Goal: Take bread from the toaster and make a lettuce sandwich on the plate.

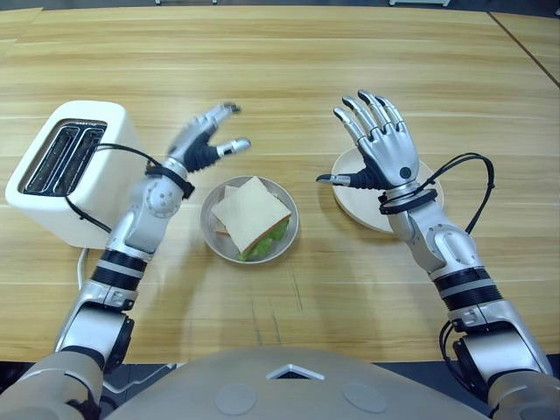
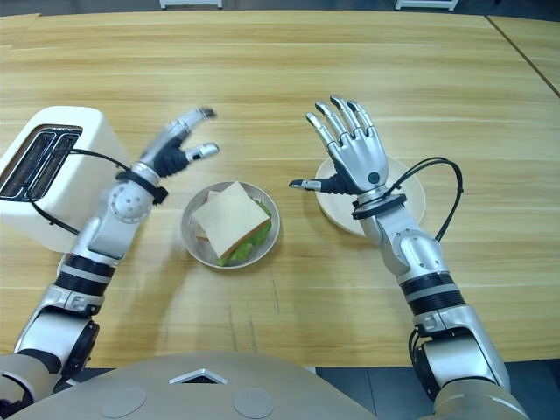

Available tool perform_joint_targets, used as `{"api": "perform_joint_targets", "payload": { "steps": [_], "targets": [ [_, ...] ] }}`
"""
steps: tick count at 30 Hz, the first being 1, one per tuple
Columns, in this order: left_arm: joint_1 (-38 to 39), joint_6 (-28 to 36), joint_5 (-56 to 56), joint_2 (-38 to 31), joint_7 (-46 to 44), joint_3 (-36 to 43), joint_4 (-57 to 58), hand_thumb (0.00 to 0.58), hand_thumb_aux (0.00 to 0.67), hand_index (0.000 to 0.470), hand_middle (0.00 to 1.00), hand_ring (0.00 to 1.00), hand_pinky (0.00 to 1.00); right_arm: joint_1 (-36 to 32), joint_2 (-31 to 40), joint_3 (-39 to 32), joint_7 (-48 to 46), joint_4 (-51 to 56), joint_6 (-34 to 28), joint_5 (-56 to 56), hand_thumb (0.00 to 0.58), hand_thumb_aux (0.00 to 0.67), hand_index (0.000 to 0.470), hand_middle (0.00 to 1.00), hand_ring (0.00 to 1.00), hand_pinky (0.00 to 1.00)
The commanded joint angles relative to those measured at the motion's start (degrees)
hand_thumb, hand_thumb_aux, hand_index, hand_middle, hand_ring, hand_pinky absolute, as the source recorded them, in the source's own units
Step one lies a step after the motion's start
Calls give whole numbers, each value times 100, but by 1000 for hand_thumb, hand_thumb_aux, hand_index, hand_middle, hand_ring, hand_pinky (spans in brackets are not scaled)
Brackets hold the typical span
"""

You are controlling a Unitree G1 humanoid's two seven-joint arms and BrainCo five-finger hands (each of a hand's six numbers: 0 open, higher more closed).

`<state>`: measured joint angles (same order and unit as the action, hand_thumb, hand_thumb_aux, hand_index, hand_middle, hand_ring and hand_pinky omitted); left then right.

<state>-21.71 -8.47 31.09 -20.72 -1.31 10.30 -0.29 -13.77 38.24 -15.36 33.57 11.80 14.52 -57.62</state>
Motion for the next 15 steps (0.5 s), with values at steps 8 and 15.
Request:
{"api": "perform_joint_targets", "payload": {
  "steps": [8,15],
  "targets": [
    [3065,-79,-3233,-1294,-2521,-1693,-3390,580,670,470,1000,1000,1000,713,187,-390,-2432,-850,1596,2163,580,670,470,1000,1000,1000],
    [5325,-682,-3912,-2342,-4552,-1720,-2806,580,670,470,1000,1000,1000,1676,840,-367,-4942,-1934,1547,4789,580,670,470,1000,1000,1000]
  ]
}}
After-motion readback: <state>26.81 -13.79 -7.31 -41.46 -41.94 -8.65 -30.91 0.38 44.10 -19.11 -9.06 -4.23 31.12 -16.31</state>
